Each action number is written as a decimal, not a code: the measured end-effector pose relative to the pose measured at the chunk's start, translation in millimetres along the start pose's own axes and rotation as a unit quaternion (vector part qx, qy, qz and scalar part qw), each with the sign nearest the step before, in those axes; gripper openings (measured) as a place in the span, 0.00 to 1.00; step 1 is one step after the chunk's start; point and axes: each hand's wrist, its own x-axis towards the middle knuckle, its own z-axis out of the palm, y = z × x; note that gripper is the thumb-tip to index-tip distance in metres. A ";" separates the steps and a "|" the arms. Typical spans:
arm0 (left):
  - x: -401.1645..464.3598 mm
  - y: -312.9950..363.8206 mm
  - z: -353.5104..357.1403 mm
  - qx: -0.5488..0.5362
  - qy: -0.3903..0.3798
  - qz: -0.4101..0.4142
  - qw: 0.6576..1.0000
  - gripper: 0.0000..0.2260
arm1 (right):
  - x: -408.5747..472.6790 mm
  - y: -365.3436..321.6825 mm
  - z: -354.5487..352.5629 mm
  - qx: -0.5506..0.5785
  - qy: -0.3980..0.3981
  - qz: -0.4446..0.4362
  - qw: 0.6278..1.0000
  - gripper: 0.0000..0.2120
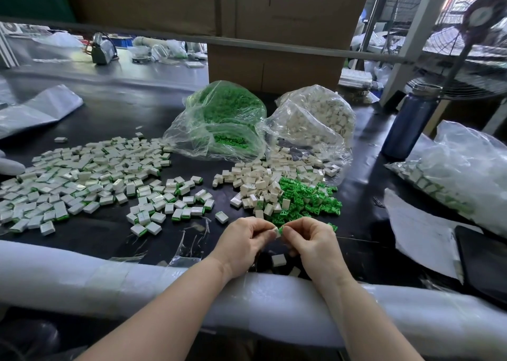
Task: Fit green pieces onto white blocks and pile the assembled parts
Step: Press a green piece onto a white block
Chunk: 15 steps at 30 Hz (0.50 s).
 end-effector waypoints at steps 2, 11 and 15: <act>0.5 -0.6 -0.2 0.009 0.001 -0.002 1.000 0.06 | 1.2 0.2 0.8 -0.014 -0.003 0.004 1.000 0.10; 0.9 -1.7 2.1 0.109 0.000 0.044 0.993 0.07 | 2.4 0.1 2.1 -0.076 -0.036 0.003 0.996 0.10; -0.5 0.0 1.8 0.069 0.018 0.035 0.997 0.07 | 2.0 0.6 0.9 -0.012 -0.011 0.007 1.000 0.08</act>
